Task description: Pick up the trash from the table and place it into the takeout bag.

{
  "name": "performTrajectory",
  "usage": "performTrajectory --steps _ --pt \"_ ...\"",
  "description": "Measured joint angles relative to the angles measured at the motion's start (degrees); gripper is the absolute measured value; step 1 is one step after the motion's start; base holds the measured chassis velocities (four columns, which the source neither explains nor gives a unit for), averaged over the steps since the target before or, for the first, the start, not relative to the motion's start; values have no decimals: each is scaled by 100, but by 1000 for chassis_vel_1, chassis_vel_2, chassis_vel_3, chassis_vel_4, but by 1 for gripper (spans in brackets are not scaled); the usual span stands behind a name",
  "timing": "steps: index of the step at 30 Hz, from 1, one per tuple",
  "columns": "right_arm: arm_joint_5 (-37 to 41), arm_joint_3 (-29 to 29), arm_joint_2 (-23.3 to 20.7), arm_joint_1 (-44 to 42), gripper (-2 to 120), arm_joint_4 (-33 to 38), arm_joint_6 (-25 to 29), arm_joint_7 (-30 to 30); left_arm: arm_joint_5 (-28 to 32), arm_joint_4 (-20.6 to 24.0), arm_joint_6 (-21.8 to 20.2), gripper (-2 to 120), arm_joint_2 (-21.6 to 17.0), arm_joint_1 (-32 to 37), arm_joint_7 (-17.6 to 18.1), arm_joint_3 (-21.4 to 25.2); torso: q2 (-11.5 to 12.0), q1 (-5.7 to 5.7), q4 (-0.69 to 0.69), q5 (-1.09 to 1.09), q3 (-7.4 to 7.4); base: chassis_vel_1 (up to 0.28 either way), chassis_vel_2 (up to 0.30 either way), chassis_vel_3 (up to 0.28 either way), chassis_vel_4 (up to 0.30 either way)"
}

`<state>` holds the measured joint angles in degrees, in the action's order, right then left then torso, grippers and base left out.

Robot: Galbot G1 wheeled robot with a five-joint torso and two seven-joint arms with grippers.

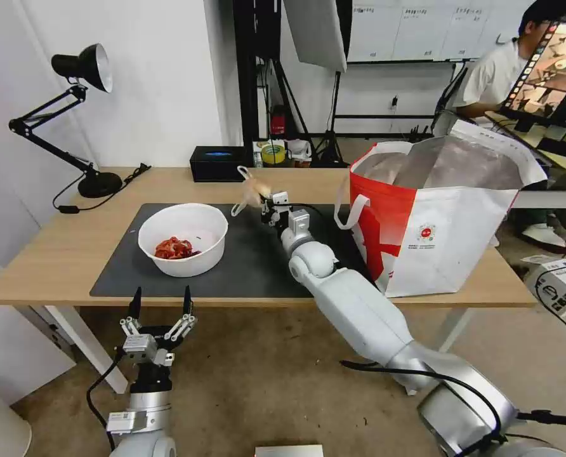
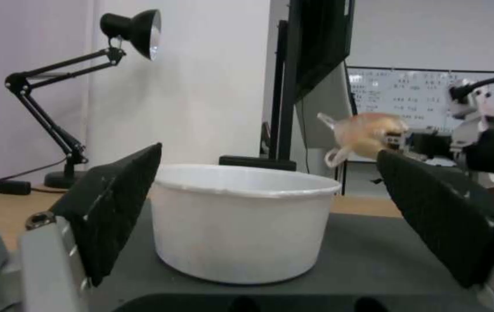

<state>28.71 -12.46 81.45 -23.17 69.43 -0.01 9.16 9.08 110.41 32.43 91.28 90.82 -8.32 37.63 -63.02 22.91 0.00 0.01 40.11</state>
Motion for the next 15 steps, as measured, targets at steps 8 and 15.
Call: performTrajectory --steps 8,15 --pt "110 -54 -301 -87 4 1168 -49 161 30 39 -17 100 -3 23 -6 25 0 0 -1 0 0 0 0 0 0" --pt "208 21 -450 -64 4 2230 -301 511 21 106 -36 100 -3 38 -11 19 0 0 0 -1 0 0 0 0 0"
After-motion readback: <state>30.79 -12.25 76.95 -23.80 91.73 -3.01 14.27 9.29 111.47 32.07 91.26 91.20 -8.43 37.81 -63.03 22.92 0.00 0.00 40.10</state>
